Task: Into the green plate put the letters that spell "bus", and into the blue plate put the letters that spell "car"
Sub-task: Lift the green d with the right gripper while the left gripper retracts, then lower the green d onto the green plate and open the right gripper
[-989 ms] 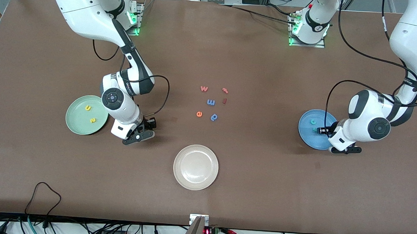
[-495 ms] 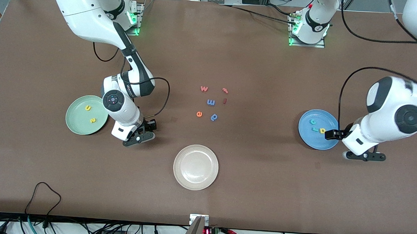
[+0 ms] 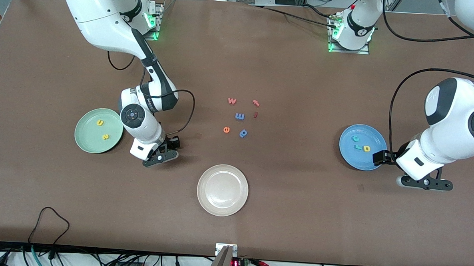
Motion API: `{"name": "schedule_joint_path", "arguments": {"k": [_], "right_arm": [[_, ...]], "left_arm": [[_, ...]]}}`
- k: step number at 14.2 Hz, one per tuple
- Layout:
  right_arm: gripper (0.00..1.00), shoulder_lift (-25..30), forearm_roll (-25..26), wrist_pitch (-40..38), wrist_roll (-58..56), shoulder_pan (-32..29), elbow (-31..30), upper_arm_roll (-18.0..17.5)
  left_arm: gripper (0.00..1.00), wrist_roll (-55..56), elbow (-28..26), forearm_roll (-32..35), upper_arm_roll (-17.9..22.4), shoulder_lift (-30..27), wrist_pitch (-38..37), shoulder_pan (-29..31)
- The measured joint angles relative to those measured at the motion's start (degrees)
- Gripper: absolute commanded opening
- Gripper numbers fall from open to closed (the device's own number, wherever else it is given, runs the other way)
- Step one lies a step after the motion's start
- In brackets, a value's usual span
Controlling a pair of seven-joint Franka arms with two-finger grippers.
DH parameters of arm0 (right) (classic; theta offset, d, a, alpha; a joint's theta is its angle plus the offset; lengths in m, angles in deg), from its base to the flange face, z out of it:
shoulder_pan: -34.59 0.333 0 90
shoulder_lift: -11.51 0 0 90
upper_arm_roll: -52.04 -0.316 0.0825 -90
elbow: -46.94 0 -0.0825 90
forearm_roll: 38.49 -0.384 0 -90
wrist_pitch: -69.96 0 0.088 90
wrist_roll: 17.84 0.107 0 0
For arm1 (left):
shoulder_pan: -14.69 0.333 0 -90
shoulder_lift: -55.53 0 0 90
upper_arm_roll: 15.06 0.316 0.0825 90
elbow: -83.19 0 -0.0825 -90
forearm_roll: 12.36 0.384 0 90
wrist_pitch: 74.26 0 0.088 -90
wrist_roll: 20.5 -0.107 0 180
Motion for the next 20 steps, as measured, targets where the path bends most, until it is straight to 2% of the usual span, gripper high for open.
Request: {"name": "schedule_joint_path", "arguments": {"k": [1,3,5,6,10,15,17,20], "right_arm": [[0.49,-0.01,0.00,0.00,0.00,0.00,0.01,0.00],[0.34,-0.01,0.00,-0.02,0.04,0.00,0.09,0.06],[0.19,0.00,0.00,-0.02,0.04,-0.01,0.25,0.18],[0.14,0.08,-0.01,-0.11,0.09,0.00,0.28,0.18],[0.09,0.06,-0.01,-0.09,0.10,0.00,0.28,0.18],[0.09,0.40,-0.01,-0.39,0.12,-0.45,0.73,0.78],[0.09,1.90,0.01,-4.65,0.06,-2.03,1.26,1.15],[0.09,7.14,0.05,-15.93,-2.37,-5.81,1.56,1.42]], "left_arm": [[1.00,-2.03,0.43,-3.21,5.25,-0.88,-0.01,-4.03],[1.00,-4.13,0.77,-6.72,13.81,-2.96,-0.05,-9.99],[1.00,-4.71,1.18,-7.42,19.20,-5.52,-0.74,-13.15],[1.00,-4.80,1.38,-7.62,20.21,-7.07,-2.69,-13.52],[1.00,-4.86,1.35,-12.24,21.23,-12.38,-11.75,-11.71],[1.00,-5.05,0.60,-13.50,19.59,-14.77,-13.79,-9.99],[1.00,-5.01,-1.43,-13.50,19.12,-16.34,-13.87,-10.16],[1.00,-4.56,-5.50,-13.50,18.44,-18.97,-13.87,-10.16]]}}
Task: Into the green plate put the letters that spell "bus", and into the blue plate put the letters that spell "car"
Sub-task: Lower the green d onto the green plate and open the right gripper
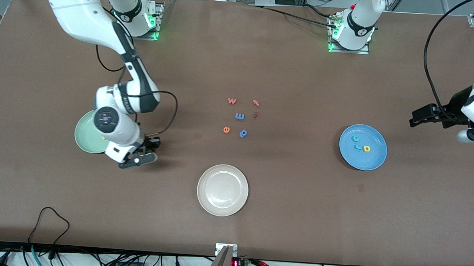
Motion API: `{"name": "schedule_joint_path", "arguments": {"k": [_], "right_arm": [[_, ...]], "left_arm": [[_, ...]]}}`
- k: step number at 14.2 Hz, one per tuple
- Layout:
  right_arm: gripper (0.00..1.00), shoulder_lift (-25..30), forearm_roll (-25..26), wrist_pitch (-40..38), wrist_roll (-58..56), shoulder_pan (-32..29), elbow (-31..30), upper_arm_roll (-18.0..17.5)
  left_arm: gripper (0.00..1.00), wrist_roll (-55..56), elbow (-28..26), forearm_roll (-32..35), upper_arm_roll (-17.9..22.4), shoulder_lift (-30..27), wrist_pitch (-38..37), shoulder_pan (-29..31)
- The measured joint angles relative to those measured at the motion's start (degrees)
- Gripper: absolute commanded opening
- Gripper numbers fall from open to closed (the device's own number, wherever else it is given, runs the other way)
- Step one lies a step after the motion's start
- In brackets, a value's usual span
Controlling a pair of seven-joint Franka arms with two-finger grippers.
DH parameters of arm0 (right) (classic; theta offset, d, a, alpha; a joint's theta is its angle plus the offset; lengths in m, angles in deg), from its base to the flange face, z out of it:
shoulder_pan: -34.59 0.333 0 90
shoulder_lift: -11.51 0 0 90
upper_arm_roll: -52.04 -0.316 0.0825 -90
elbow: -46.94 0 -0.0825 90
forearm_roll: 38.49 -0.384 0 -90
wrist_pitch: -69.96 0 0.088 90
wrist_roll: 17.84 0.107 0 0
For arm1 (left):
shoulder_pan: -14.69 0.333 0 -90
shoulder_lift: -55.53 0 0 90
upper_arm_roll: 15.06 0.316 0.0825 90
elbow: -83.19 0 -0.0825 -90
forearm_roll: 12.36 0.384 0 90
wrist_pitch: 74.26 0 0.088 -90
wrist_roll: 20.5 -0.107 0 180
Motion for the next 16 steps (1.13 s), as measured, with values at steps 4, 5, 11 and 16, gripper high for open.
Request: {"name": "schedule_joint_path", "arguments": {"k": [4,5,11,16], "right_arm": [[0.12,4.80,0.00,-7.59,-5.92,-6.99,-0.91,0.11],[0.15,5.02,0.01,-7.86,-6.95,-8.61,-1.75,0.13],[0.80,4.16,1.32,-7.79,-11.37,-15.49,-7.07,0.15],[1.00,4.31,1.32,-6.64,-11.97,-16.38,-7.67,0.09]], "left_arm": [[1.00,0.43,-1.69,0.00,-0.03,-0.76,0.09,0.24],[1.00,0.45,-1.71,0.00,-0.03,-0.76,0.11,0.37],[1.00,0.70,-1.62,0.00,-0.02,-0.86,0.31,0.60],[1.00,0.68,-1.59,0.75,-0.33,-1.04,0.37,0.58]]}}
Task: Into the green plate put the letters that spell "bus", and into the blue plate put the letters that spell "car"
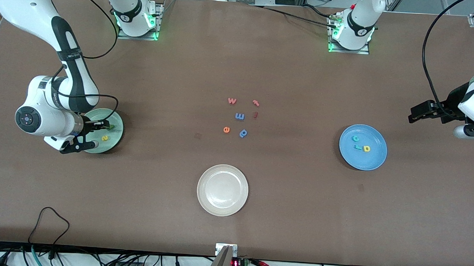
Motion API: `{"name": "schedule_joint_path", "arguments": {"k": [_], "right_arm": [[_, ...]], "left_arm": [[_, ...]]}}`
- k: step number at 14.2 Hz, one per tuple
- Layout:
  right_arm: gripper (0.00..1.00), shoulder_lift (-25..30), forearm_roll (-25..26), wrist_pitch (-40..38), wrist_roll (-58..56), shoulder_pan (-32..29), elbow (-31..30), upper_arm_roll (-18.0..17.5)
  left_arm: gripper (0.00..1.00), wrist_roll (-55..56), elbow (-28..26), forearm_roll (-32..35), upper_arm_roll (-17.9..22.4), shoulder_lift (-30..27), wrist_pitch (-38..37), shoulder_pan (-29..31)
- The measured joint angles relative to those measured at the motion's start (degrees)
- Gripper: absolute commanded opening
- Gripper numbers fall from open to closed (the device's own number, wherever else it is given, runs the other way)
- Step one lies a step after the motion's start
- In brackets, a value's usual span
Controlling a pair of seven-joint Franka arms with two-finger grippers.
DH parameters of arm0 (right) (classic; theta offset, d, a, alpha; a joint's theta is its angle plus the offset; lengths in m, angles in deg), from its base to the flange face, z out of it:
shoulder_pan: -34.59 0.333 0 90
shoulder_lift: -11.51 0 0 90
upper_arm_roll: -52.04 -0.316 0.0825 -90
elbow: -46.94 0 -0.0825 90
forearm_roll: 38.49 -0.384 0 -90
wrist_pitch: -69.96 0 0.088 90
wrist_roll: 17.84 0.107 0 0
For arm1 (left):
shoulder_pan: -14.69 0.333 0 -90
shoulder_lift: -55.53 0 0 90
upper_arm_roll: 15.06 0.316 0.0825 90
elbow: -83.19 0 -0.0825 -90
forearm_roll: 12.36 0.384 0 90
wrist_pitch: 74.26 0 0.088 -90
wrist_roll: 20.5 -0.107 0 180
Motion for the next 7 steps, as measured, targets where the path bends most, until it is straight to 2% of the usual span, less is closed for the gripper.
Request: {"name": "schedule_joint_path", "arguments": {"k": [4,7], "right_arm": [[1.00,7.26,-0.03,-0.63,0.00,0.02,1.98,-0.55],[1.00,15.44,-0.11,-8.26,0.00,0.55,4.43,-1.03]], "left_arm": [[1.00,-0.02,0.32,0.01,-0.02,-0.04,0.07,-0.02],[1.00,-0.02,0.91,0.01,-0.12,-0.07,-0.19,-0.28]]}}
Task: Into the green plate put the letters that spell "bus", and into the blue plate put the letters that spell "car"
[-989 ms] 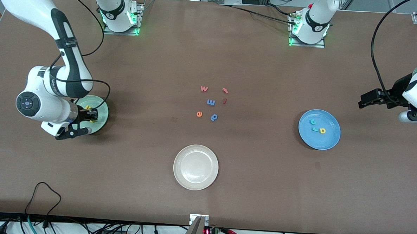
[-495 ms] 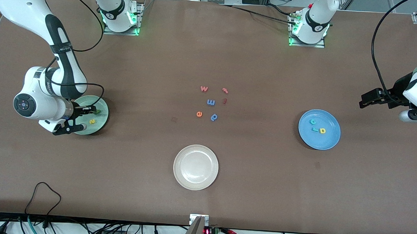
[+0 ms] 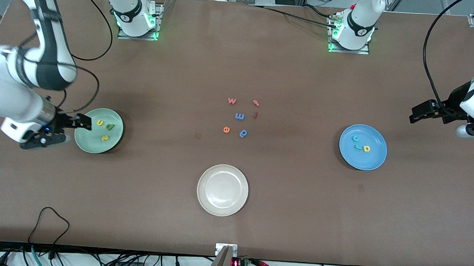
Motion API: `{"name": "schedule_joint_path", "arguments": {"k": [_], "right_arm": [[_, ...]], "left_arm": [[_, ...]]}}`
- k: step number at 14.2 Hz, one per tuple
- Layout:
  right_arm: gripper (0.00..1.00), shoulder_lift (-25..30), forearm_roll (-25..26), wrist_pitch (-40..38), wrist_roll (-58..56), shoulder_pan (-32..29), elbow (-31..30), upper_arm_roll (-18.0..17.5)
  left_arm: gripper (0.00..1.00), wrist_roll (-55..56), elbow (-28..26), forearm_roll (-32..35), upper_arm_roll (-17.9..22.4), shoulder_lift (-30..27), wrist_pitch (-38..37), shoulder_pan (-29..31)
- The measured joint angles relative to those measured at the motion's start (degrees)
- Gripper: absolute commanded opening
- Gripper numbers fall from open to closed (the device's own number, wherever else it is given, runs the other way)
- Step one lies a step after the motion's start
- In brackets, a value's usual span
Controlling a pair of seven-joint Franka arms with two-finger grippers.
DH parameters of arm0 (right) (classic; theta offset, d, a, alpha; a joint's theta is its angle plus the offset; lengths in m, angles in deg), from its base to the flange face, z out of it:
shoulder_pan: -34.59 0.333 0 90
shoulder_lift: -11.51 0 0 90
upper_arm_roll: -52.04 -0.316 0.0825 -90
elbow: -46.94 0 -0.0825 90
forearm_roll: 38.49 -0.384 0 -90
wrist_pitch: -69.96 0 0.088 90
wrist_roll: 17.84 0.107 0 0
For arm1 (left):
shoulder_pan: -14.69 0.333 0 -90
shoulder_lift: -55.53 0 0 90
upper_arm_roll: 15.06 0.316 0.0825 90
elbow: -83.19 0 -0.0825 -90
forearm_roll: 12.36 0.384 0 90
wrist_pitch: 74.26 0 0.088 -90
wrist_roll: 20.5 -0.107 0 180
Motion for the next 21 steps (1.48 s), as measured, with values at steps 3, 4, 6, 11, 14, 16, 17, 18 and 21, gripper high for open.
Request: {"name": "schedule_joint_path", "arguments": {"k": [3,4,6,11,14,16,17,18,21], "right_arm": [[1.00,4.58,-0.03,-12.58,0.14,1.42,6.84,-0.36],[1.00,5.03,-0.03,-15.99,0.14,1.67,9.51,-0.40],[1.00,5.14,-0.02,-21.06,0.35,2.32,14.05,-0.36],[1.00,4.73,0.01,-24.88,2.95,5.69,16.52,1.08],[1.00,4.64,0.01,-25.45,6.31,5.91,16.51,1.21],[1.00,4.84,0.01,-25.78,7.32,5.91,16.51,1.34],[1.00,4.93,0.01,-25.89,7.51,5.91,16.51,1.41],[1.00,4.98,0.01,-25.92,7.63,5.91,16.51,1.48],[1.00,4.99,0.01,-25.94,7.93,5.91,16.51,1.60]], "left_arm": [[1.00,0.00,0.14,0.03,-0.04,-0.04,-1.36,0.04],[1.00,0.00,0.14,0.03,-0.03,-0.04,-1.48,0.16],[1.00,0.00,0.14,0.04,-0.03,-0.04,-1.67,0.23],[1.00,0.00,0.14,0.04,-0.37,-0.04,-1.74,-0.03],[1.00,0.00,0.14,0.04,-0.39,-0.04,-1.76,-0.03],[1.00,0.00,0.14,0.04,-0.40,-0.04,-1.77,-0.03],[1.00,0.00,0.14,0.04,-0.42,-0.04,-1.77,-0.03],[1.00,0.00,0.14,0.04,-0.45,-0.04,-1.78,-0.03],[1.00,0.00,0.14,0.04,-0.48,-0.04,-1.79,-0.03]]}}
